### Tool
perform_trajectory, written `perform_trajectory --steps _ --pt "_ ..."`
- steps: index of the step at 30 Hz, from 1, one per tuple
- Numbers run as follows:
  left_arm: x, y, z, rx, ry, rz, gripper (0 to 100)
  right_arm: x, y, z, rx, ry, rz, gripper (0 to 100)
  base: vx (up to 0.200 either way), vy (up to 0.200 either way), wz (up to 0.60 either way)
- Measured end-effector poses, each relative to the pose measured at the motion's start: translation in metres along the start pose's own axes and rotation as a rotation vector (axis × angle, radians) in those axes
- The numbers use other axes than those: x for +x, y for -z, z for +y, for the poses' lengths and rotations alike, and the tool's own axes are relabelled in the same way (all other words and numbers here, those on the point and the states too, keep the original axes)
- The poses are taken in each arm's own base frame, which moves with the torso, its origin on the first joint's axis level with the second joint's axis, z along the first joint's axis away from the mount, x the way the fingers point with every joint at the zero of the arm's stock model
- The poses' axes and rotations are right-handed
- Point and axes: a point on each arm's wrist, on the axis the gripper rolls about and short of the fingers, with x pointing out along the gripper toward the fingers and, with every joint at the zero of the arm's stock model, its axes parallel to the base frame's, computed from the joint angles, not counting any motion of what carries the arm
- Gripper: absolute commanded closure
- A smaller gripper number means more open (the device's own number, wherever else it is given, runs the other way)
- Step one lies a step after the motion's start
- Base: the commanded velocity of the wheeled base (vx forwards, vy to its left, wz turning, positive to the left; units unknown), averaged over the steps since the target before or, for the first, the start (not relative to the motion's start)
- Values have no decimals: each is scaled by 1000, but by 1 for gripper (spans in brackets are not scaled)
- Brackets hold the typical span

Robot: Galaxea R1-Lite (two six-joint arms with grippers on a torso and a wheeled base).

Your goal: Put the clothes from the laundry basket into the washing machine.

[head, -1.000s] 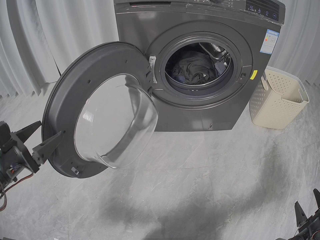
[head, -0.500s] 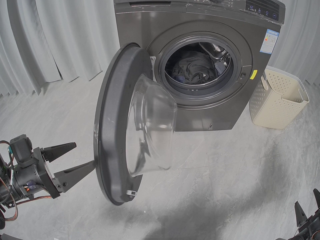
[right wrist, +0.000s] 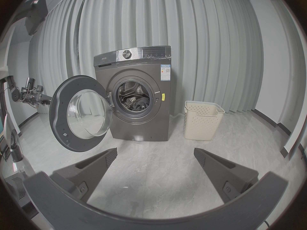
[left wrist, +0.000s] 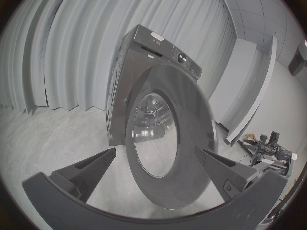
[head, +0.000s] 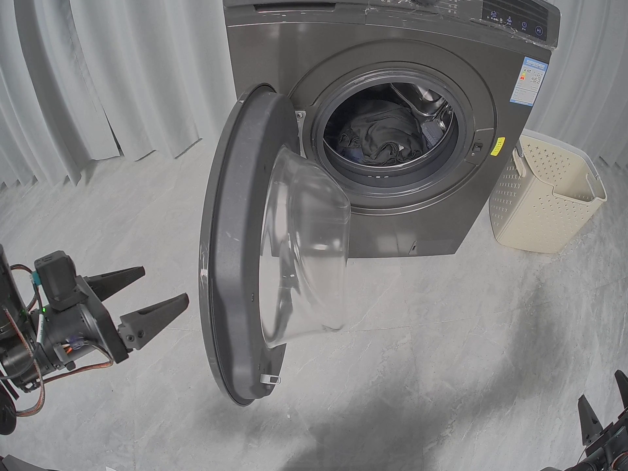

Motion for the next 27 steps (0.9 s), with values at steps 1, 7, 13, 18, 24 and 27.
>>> perform_trajectory --steps 1,7,13,18,24,27 --pt "5 1 1 9 -2 12 0 0 0 0 0 0 0 0 0 0 0" --pt "41 -2 -7 32 38 16 0 0 0 0 0 0 0 0 0 0 0" --pt "84 -10 -22 40 62 -26 0 0 0 0 0 0 0 0 0 0 0" --pt "121 -21 -26 48 65 -92 0 0 0 0 -1 1 0 0 0 0 0" --pt "166 -35 -28 55 63 -178 0 0 0 0 -1 1 1 0 0 0 0" --pt "187 -42 -29 53 60 -217 0 0 0 0 -1 1 1 0 0 0 0"
